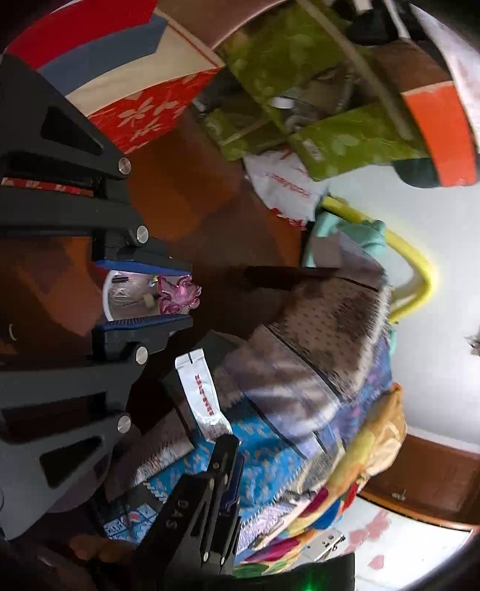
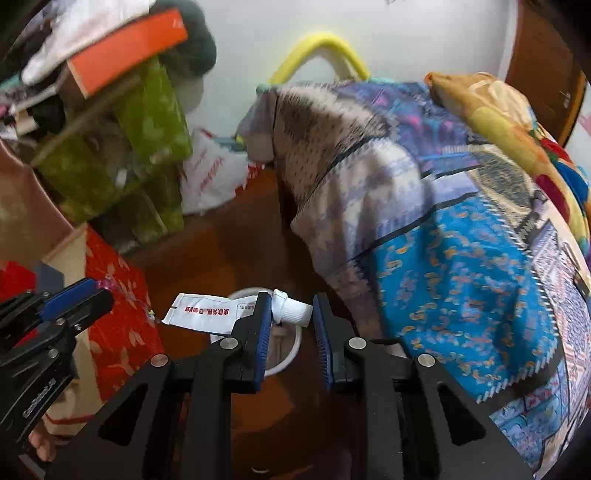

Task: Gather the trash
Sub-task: 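Carry the pink toy and white tube with both grippers over the bin, then open the left gripper over the bin while the right gripper releases the tube, then move both open grippers back over the items on the bed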

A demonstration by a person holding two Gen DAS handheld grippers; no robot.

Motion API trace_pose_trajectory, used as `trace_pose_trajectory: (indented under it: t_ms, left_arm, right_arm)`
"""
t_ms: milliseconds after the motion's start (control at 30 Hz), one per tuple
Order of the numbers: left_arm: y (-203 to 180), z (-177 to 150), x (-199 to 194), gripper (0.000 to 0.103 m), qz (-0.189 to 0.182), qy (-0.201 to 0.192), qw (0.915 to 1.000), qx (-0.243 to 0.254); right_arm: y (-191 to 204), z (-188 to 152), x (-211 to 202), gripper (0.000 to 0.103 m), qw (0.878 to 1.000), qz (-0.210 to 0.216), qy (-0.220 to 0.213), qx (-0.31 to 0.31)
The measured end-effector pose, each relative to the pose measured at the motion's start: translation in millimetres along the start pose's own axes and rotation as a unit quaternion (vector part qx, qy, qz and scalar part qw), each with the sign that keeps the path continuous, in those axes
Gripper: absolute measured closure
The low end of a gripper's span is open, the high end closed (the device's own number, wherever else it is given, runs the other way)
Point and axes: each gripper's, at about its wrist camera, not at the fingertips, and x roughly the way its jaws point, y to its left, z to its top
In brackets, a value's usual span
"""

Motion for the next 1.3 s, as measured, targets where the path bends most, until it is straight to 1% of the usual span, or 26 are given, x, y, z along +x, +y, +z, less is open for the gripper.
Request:
trace_pose_trajectory:
  t_ms: [133, 233, 267, 300, 367, 400, 500, 567, 667, 800, 833, 1033, 1300]
  left_arm:
    - [6, -2, 18, 0.083, 0.006, 0.018, 0.9998, -0.010]
    - [9, 1, 27, 0.083, 0.008, 0.026, 0.9995, -0.015]
    - [9, 2, 28, 0.083, 0.007, 0.027, 0.9995, -0.016]
    - [8, 3, 30, 0.083, 0.006, 0.029, 0.9994, -0.017]
    - [8, 6, 35, 0.083, 0.002, 0.031, 0.9993, -0.019]
    - [7, 7, 37, 0.083, 0.000, 0.033, 0.9993, -0.019]
    - [2, 12, 43, 0.083, -0.003, 0.036, 0.9992, -0.015]
    - [-3, 16, 49, 0.083, -0.003, 0.043, 0.9990, -0.013]
    - [-4, 21, 60, 0.083, 0.007, 0.060, 0.9979, -0.024]
    - [-6, 23, 67, 0.074, 0.012, 0.080, 0.9961, -0.036]
    - [-7, 22, 67, 0.074, 0.011, 0.080, 0.9961, -0.037]
    - [-16, 18, 46, 0.074, 0.011, 0.070, 0.9971, -0.027]
    - [-34, 21, -6, 0.074, 0.013, 0.032, 0.9994, -0.009]
  right_arm:
    - [14, 4, 29, 0.082, 0.999, -0.006, 0.025, -0.022]
    - [19, 11, 43, 0.082, 0.999, 0.010, 0.046, -0.022]
    - [18, 13, 47, 0.080, 0.998, 0.018, 0.054, -0.019]
    - [16, 15, 52, 0.076, 0.997, 0.035, 0.069, -0.011]
    - [12, 17, 57, 0.070, 0.995, 0.051, 0.082, 0.004]
    - [9, 17, 57, 0.070, 0.995, 0.055, 0.083, 0.013]
    - [3, 16, 54, 0.070, 0.995, 0.059, 0.082, 0.017]
    - [-2, 13, 49, 0.070, 0.995, 0.054, 0.080, 0.013]
    - [-6, 11, 44, 0.070, 0.995, 0.056, 0.079, 0.010]
    - [-12, 9, 32, 0.069, 0.995, 0.063, 0.071, 0.010]
    - [-13, 8, 27, 0.069, 0.996, 0.063, 0.068, 0.008]
    - [-13, 6, 5, 0.069, 0.997, 0.067, 0.049, 0.002]
    - [-22, -3, -43, 0.069, 0.998, 0.068, 0.010, -0.002]
